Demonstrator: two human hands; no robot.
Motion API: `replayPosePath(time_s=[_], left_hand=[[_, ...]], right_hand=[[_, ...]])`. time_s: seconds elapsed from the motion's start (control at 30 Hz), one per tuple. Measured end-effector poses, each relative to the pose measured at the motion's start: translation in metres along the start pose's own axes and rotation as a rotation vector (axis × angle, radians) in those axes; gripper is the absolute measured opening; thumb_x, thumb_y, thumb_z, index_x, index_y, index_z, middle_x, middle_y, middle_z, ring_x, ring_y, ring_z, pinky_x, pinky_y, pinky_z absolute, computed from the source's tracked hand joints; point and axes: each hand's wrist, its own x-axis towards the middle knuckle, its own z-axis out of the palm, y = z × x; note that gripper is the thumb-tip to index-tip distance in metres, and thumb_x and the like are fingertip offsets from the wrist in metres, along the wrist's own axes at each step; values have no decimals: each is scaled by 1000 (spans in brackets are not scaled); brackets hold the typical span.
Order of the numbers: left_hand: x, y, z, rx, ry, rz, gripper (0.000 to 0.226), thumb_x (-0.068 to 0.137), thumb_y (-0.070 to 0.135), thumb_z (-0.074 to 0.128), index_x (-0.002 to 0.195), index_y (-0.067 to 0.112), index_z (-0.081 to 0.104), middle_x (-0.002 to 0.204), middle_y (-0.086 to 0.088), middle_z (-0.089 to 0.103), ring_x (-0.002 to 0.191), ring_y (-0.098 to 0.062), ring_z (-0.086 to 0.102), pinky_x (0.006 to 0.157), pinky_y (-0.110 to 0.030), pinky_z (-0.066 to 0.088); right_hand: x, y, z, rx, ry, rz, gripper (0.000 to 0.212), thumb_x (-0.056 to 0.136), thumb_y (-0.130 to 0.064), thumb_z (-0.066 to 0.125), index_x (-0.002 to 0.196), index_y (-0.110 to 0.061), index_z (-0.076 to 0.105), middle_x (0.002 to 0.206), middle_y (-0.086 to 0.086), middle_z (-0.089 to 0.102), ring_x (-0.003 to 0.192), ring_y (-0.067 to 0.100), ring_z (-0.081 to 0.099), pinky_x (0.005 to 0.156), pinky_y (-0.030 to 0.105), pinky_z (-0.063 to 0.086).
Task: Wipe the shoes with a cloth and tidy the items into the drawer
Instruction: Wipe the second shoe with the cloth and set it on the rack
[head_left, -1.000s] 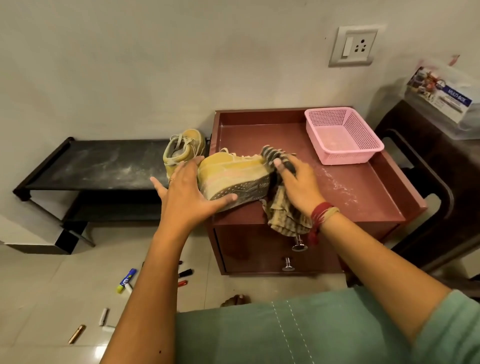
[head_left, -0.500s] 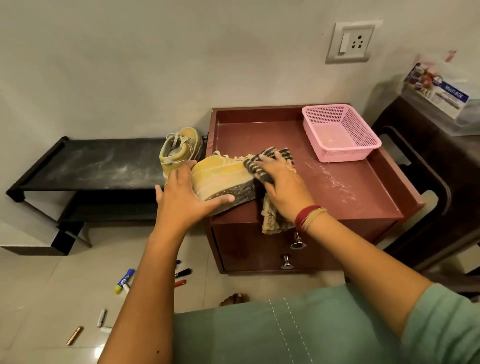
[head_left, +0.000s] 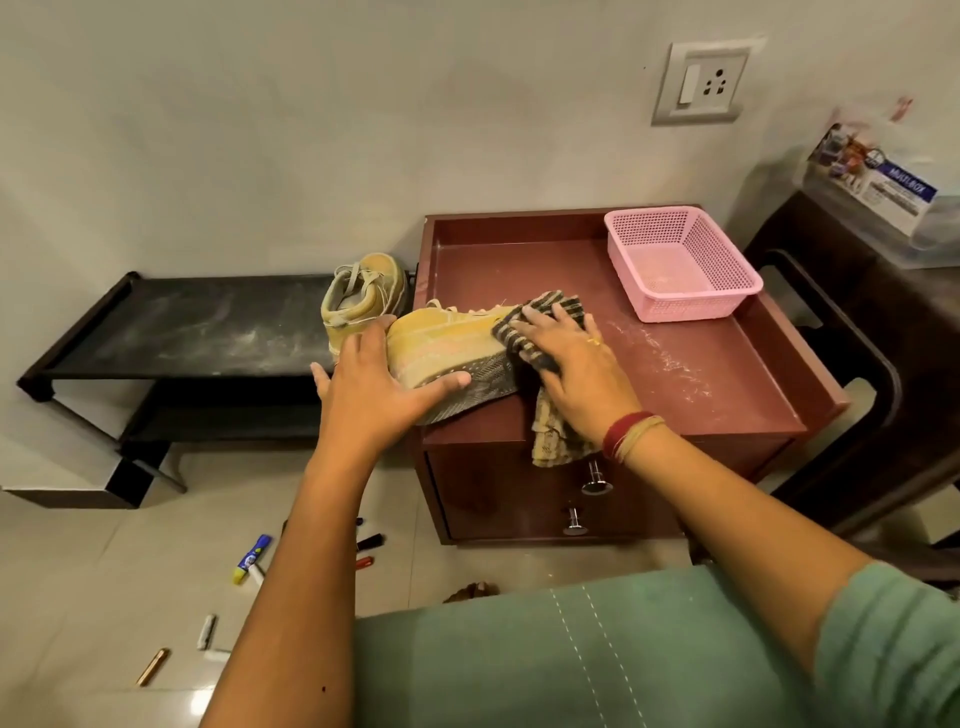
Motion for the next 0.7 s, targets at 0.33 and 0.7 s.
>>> replayPosePath(time_s=[0.33,0.7], left_hand=[[2,2,-3,-11,30,45,115,43,90,51,139,29,37,141,0,42,135,-23,36,114,-63,5],[1,-4,-3,-128,-80,82,101,63,47,83,144,24,28,140,-2,32,128,-20,36,97,-30,33]], right_hand=[[-2,0,0,104,-21,17,43,95,-13,46,137,-23,44,147,-4,38,141,14,20,118,34,5],[24,35,-14,418,170,364,32,97,-28,47,123,-13,58,117,7,61,106,20,56,88,28,42]])
